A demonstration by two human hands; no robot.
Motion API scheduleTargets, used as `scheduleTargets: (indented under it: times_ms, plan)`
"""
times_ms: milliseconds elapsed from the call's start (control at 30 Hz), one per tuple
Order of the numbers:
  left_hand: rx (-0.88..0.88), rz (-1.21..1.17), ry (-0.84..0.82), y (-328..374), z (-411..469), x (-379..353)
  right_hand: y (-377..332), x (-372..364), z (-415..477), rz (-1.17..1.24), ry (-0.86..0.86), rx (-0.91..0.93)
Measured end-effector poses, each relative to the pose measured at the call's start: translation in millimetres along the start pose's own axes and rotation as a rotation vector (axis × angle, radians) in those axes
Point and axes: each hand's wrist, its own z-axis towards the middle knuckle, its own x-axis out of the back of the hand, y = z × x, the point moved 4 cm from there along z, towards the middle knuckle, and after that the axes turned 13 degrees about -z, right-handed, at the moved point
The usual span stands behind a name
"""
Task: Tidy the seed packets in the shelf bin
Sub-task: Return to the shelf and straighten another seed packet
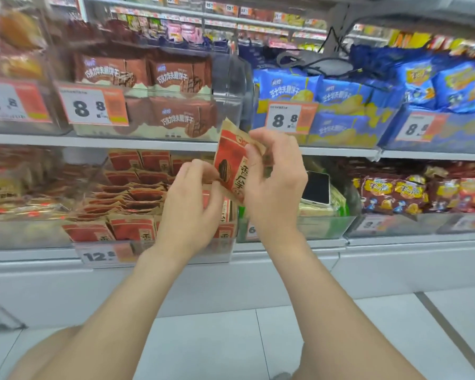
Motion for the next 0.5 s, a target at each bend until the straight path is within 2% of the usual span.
scheduleTargets:
  times_ms: [100, 200, 333, 400, 500]
  plan:
    - [-0.171, -0.138, -0.024, 28.9, 2.5, -11.5, -10.5, 8.6, -4.8, -0.015, 0.052, 0.085]
    - [-0.201, -0.211, -0.074, 33.6, 5.4, -24.2, 1.2, 13.1, -1.8, 0.125, 0.063, -0.126]
    - [-0.138, -0.266, -0.177, 31.1, 9.4, -42.3, 25.6, 11.7, 1.1, 0.422, 0.032, -0.558]
    - [-0.097, -0.301, -0.157, 26.9, 10.3, -50.2, 30.0, 9.1, 2.2, 0.515, -0.022, -0.646]
    - [0.064, -0.464, -0.030, 21.0, 8.3, -54.5, 32.6, -1.7, -4.3, 0.521, -0.208, -0.652]
